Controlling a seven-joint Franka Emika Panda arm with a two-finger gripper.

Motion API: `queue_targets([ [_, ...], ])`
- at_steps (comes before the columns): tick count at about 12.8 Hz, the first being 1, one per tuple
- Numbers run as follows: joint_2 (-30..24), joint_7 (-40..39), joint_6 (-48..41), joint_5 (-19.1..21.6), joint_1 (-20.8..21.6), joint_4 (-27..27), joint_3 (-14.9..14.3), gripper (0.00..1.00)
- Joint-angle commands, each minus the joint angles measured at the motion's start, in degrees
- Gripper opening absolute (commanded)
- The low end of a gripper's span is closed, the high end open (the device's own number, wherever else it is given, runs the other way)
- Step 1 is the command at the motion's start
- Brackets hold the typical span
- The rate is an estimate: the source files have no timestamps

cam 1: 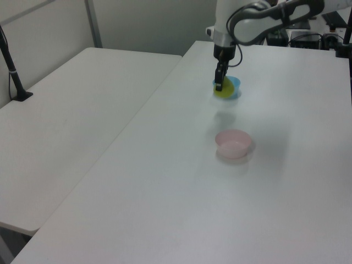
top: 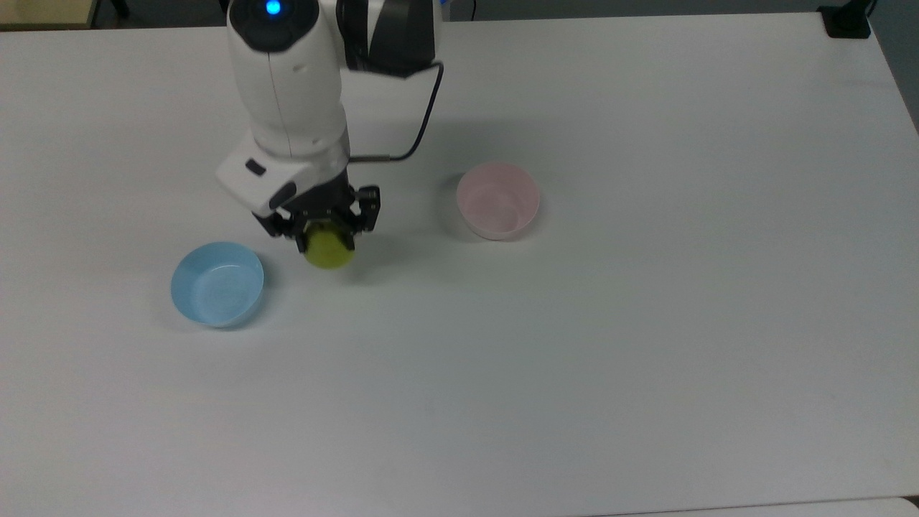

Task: Place the pear in the bowl
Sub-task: 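Close the gripper on the green pear and lift it, then carry the pear over the pink bowl and lower it in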

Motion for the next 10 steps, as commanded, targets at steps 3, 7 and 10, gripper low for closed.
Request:
queue_targets([
  [3, -8.71, 12.93, -4.51, -0.59, 6.42, -8.01, 0.4, 0.33],
  [7, -9.94, 23.22, -4.52, -2.0, 13.8, -11.35, 0.48, 0.33],
  [10, -9.85, 25.7, -3.81, -2.09, 16.8, -13.54, 0.48, 0.33],
])
